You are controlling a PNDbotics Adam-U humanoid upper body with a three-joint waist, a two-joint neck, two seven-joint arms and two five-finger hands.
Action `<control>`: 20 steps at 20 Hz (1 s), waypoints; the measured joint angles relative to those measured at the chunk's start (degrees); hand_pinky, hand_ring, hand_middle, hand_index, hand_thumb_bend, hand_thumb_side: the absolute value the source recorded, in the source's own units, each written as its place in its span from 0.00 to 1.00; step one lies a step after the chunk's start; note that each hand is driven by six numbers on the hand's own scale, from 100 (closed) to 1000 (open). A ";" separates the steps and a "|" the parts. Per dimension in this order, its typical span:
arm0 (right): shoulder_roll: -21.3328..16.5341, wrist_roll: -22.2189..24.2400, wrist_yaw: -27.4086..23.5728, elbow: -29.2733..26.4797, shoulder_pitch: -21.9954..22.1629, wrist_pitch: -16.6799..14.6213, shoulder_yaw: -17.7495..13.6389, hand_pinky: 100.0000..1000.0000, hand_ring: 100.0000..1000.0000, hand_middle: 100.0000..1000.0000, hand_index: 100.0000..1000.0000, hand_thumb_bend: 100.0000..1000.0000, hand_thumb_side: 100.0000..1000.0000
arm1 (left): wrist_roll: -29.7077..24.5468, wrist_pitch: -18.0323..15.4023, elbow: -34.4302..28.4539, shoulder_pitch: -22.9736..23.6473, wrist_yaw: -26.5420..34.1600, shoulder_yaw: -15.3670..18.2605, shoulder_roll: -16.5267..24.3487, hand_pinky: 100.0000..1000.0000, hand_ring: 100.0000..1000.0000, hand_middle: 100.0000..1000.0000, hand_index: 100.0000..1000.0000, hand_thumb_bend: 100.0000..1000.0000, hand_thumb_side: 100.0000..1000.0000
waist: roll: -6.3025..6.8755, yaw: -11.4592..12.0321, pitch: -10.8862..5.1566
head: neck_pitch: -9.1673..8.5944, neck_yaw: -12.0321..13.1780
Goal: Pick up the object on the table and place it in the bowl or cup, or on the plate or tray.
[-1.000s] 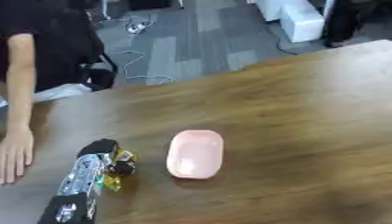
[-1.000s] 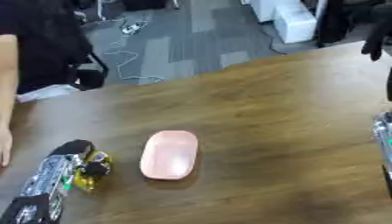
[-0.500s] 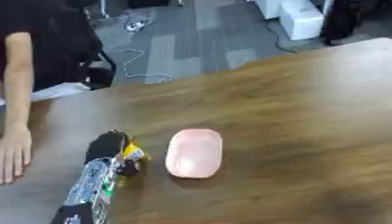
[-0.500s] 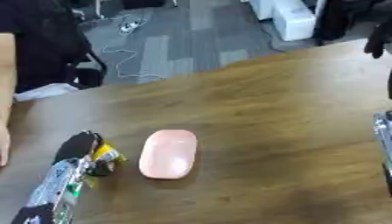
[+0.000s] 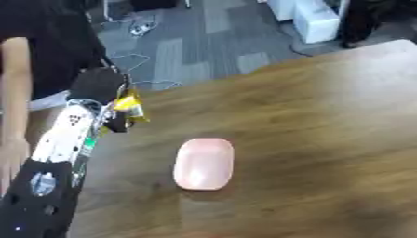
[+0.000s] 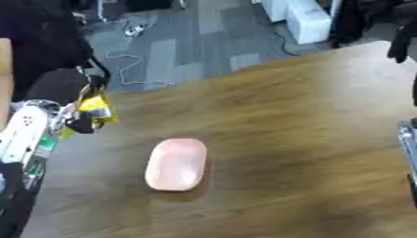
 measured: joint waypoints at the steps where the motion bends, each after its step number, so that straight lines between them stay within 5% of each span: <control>1: 0.00 0.07 -0.02 0.00 -0.01 -0.06 0.06 0.00 0.16 0.24 0.59 0.00 1.00 | -0.07 -0.25 -0.18 -0.07 0.07 -0.33 -0.65 0.00 0.00 0.00 0.05 0.32 0.00 | 0.00 -0.05 0.00 | 0.00 0.00; 7: 0.00 0.28 -0.40 0.00 -0.09 0.00 0.25 0.00 0.16 0.23 0.59 0.00 1.00 | 1.00 -2.25 0.54 0.10 2.02 -2.88 -4.59 0.00 0.00 0.00 0.05 0.30 0.00 | 0.00 -0.53 0.06 | 0.00 0.00; 8: 0.00 0.34 -0.42 0.00 -0.10 0.05 0.25 0.00 0.16 0.23 0.59 0.00 1.00 | 1.19 -2.55 0.83 0.34 2.30 -3.26 -5.19 0.00 0.00 0.00 0.05 0.20 0.00 | 0.00 -0.63 0.08 | 0.00 0.00; 9: 0.00 0.39 -0.43 0.00 -0.12 0.06 0.25 0.00 0.16 0.23 0.59 0.00 1.00 | 1.39 -2.83 1.13 0.48 2.53 -3.65 -5.82 0.00 0.00 0.00 0.05 0.29 0.00 | 0.00 -0.64 0.11 | 0.00 0.00; 20: 0.00 0.83 -0.86 0.00 -0.59 0.11 0.27 0.00 0.16 0.23 0.59 0.00 1.00 | 2.66 -5.93 3.19 3.11 3.52 -6.86 -10.84 0.00 0.00 0.00 0.08 0.20 0.00 | 0.12 -0.97 0.41 | 0.00 -0.02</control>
